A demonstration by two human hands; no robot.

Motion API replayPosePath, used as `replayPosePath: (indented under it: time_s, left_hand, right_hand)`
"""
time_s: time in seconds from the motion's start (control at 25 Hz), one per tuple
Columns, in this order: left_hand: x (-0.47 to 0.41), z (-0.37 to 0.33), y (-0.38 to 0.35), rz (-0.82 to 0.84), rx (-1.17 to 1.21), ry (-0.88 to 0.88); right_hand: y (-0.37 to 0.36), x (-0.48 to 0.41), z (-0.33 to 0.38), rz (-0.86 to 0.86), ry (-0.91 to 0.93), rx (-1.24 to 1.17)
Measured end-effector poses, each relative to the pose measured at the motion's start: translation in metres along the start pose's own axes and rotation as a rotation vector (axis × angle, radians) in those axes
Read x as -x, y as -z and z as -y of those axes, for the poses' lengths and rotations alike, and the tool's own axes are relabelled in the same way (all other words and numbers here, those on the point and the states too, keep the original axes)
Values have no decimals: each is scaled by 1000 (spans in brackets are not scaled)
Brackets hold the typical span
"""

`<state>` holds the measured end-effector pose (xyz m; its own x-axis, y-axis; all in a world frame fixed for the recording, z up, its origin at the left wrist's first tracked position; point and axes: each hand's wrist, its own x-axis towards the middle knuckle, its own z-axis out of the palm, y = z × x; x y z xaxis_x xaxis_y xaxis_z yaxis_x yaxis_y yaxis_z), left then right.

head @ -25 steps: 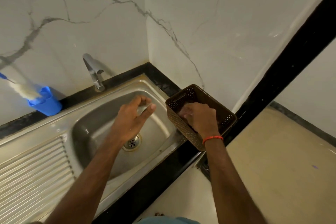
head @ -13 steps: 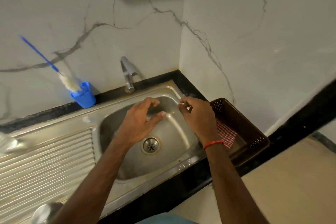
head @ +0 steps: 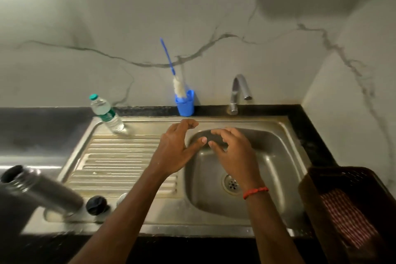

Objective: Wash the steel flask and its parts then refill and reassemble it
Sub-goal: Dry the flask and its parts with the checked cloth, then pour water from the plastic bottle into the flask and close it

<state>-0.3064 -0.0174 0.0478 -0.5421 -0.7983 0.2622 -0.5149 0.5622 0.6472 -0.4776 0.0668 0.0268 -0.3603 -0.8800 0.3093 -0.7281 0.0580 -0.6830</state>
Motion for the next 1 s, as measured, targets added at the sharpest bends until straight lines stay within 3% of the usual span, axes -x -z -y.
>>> replayPosePath:
  time_s: [0.28,1.0]
  left_hand:
    - [12,51,44,-198,-124,111]
    - [-30,163,110,-411,-96,438]
  right_hand:
    - [-53,-28,46,242,197,173]
    - [-149,-111,123,438,342,215]
